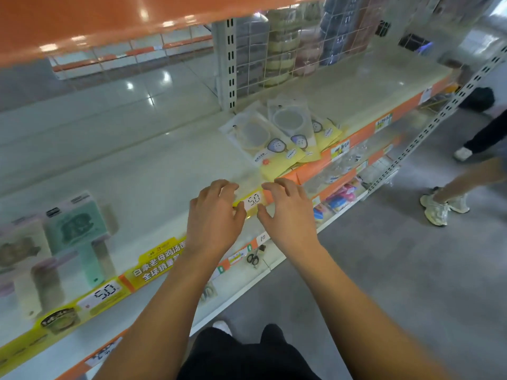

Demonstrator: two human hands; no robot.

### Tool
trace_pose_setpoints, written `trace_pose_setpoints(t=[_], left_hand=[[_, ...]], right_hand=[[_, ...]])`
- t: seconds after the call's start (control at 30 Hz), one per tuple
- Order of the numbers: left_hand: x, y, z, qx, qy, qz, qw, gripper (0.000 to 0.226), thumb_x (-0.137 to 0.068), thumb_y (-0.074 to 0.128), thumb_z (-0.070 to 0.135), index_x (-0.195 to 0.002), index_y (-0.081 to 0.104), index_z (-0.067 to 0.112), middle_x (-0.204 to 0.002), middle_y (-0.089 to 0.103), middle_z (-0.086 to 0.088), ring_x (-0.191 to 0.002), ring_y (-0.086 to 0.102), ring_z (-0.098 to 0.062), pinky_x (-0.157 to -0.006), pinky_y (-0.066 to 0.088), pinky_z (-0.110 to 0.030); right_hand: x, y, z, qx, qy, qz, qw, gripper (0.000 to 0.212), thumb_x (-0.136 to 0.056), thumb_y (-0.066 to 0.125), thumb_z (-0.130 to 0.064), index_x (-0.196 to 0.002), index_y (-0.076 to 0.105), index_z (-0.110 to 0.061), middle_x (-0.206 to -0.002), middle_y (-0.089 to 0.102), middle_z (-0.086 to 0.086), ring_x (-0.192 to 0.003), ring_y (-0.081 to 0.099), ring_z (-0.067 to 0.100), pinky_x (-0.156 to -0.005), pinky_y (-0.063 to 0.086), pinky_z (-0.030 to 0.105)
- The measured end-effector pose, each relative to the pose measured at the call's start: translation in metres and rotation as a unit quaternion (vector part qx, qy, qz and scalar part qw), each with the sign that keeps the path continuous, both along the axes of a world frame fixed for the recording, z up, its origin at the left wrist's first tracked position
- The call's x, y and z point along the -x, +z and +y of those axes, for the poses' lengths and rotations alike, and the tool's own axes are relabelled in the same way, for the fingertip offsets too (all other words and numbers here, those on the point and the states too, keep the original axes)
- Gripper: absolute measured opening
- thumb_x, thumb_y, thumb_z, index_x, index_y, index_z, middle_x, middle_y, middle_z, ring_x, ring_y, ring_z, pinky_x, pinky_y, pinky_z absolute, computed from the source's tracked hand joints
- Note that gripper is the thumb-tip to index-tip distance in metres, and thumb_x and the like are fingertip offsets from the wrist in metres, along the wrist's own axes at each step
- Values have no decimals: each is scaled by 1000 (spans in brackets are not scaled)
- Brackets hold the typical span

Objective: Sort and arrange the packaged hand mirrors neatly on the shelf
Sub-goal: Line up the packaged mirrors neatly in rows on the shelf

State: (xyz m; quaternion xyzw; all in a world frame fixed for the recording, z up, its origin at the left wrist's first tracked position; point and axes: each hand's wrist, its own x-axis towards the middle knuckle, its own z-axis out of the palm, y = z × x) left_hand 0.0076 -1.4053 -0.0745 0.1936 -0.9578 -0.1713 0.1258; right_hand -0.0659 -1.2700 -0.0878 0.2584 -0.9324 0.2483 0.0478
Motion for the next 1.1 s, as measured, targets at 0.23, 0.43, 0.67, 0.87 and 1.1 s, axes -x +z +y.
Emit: trace_pose_setpoints(t=[0.23, 0.43, 0.67, 0.87, 1.1], left_hand=[[34, 2, -27, 6, -1, 41, 999, 35, -83, 64, 26, -116, 61, 15, -120, 59, -6, -104, 60, -33, -81, 47, -43], [37, -5, -39, -5, 15, 25, 1000, 37, -84, 62, 28, -119, 60, 17, -123, 57, -4, -108, 58, -31, -84, 45, -42], [53, -2, -50, -31, 58, 4, 998, 38, -89, 55, 33, -126, 53, 21, -129, 50, 1, -117, 50, -26, -91, 39, -40], [70, 4, -50, -28, 110, -16, 993, 40, -91, 52, 34, -129, 51, 23, -134, 47, 3, -122, 46, -22, -96, 36, -38], [91, 3, -42, -20, 137, -18, 990, 39, -92, 50, 35, -129, 50, 22, -133, 48, 3, -121, 47, -22, -96, 38, -39]], right_hand=[[43, 12, -28, -34, -24, 19, 999, 44, -86, 64, -40, -127, 59, -24, -137, 49, 5, -129, 42, 32, -103, 39, 48], [57, 9, -51, -60, -13, 31, 998, 47, -81, 67, -41, -125, 61, -25, -135, 52, 8, -127, 44, 36, -101, 40, 52], [107, 13, -73, -45, -15, 26, 999, 52, -74, 60, -45, -122, 63, -24, -139, 46, 17, -128, 39, 47, -101, 37, 58], [151, 12, -84, -151, 20, -42, 987, 68, -79, 65, -48, -140, 39, -34, -154, 20, 11, -138, 20, 44, -109, 25, 51], [164, 15, -88, -239, 59, -38, 968, 64, -79, 61, -50, -135, 33, -37, -142, 29, 7, -123, 30, 43, -99, 30, 51]])
